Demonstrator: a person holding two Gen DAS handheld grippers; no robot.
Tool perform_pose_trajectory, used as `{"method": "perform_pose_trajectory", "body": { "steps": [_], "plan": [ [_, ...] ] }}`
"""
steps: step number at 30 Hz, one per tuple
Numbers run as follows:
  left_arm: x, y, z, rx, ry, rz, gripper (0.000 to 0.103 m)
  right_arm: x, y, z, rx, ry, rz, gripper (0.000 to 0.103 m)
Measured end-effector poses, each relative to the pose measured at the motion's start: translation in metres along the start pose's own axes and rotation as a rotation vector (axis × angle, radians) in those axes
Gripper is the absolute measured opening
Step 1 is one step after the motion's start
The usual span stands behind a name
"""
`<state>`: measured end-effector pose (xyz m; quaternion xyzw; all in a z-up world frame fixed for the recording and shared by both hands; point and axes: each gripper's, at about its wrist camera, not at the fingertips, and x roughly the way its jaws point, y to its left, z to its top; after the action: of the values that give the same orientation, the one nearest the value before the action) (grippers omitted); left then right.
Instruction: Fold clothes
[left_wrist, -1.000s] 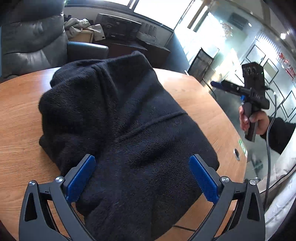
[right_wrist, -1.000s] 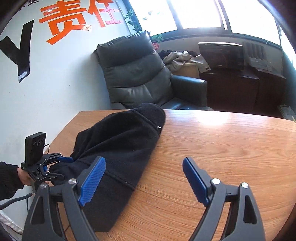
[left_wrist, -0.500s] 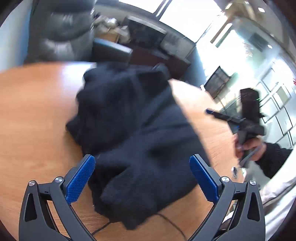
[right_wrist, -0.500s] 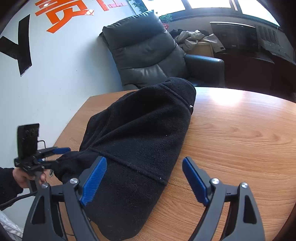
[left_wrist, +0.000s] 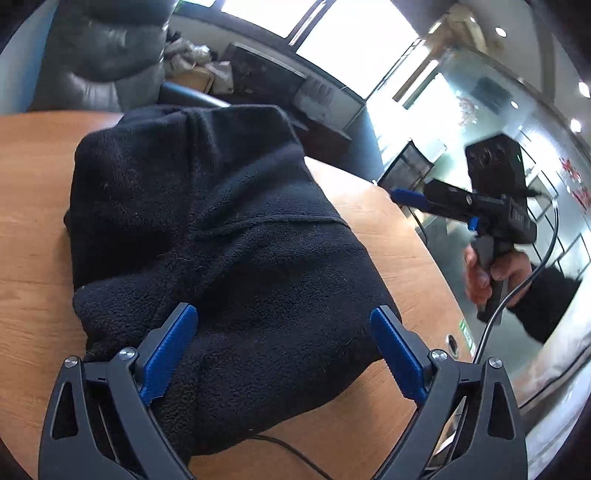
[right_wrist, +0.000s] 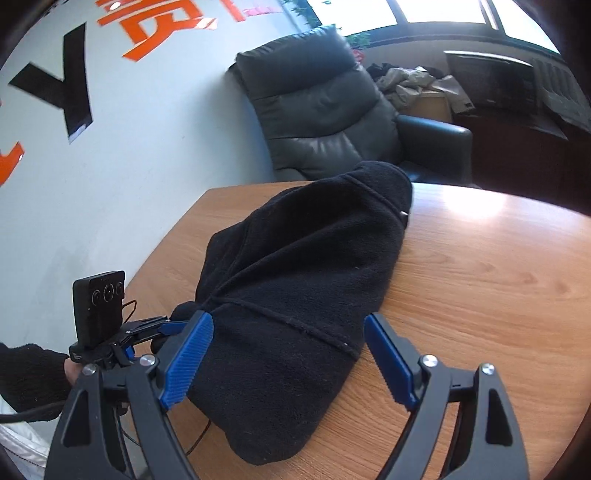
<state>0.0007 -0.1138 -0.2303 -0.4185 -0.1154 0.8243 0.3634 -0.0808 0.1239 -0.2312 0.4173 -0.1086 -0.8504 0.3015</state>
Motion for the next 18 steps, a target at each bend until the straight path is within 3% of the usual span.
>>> {"method": "perform_pose_trajectory", "body": {
  "steps": [4, 7, 8, 10, 13, 14, 16, 18],
  "plan": [
    [-0.005, -0.014, -0.006, 0.054, -0.036, 0.026, 0.1, 0.053, 0.051, 0.034, -0.21, 0.083, 0.061, 0.088],
    [-0.023, -0.027, -0.009, 0.098, -0.066, 0.039, 0.103, 0.121, 0.096, 0.05, -0.425, 0.231, 0.125, 0.087],
    [-0.027, -0.026, -0.014, 0.102, -0.068, 0.045, 0.103, 0.145, 0.108, 0.053, -0.502, 0.275, 0.145, 0.081],
    [-0.028, -0.021, -0.027, 0.092, -0.059, 0.065, 0.102, 0.179, 0.121, 0.047, -0.66, 0.326, 0.127, 0.072],
    [-0.042, -0.018, -0.038, 0.096, -0.079, 0.073, 0.102, 0.228, 0.139, 0.037, -0.898, 0.399, 0.094, 0.069],
    [-0.04, -0.016, -0.04, 0.089, -0.083, 0.078, 0.102, 0.245, 0.146, 0.034, -0.977, 0.424, 0.082, 0.073],
    [-0.037, -0.007, -0.045, 0.054, -0.105, 0.076, 0.102, 0.254, 0.142, 0.036, -1.02, 0.393, 0.074, 0.084],
    [-0.036, -0.003, -0.048, 0.041, -0.129, 0.075, 0.102, 0.263, 0.134, 0.049, -0.981, 0.368, 0.037, 0.089]
  ]
}}
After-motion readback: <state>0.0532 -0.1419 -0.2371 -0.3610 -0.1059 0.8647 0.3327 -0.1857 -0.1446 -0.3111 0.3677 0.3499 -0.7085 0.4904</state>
